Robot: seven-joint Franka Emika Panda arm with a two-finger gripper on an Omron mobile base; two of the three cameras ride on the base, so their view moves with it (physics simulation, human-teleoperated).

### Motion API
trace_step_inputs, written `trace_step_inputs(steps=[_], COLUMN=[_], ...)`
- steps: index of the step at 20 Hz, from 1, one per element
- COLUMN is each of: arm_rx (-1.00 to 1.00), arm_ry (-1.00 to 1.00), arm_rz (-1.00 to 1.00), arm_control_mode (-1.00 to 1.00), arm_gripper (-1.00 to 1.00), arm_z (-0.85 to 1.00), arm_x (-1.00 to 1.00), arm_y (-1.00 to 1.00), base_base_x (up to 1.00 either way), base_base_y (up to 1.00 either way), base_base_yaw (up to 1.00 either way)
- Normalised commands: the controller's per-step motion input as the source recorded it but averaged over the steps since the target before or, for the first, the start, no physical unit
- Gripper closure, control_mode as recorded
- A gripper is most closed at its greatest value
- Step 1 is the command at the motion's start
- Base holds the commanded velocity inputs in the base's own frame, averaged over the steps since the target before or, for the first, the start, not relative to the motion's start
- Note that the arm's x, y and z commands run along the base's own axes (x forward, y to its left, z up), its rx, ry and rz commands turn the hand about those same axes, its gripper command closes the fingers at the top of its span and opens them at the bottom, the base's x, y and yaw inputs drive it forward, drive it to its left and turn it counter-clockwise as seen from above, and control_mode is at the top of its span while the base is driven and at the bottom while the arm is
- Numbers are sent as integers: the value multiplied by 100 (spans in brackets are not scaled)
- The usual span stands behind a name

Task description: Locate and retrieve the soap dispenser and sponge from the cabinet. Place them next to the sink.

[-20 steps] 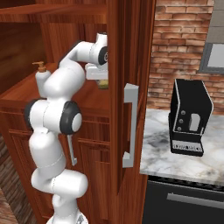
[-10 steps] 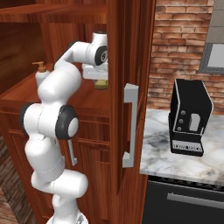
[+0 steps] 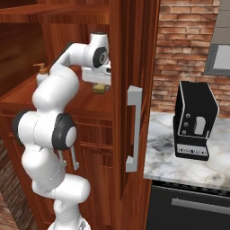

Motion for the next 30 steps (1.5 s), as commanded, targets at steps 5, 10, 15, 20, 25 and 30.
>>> trace_step_inputs(steps=[5, 10, 15, 20, 25, 30], arm_rx=[0, 0, 0, -1, -4, -1], arm_ry=[1, 0, 4, 9, 11, 2], arm_rz=[-19, -26, -23, -18, -5, -1], arm_control_mode=[-100, -100, -100, -100, -100, -100], arm_gripper=[100, 100, 100, 100, 100, 100], arm_z=[0, 0, 0, 0, 9, 0], arm_x=[-40, -64, -57, -56, -48, -19], arm_y=[3, 0, 5, 9, 0, -1], base_base_x=[0, 0, 0, 0, 0, 0], base_base_y=[0, 0, 0, 0, 0, 0], base_base_yaw=[0, 0, 0, 0, 0, 0])
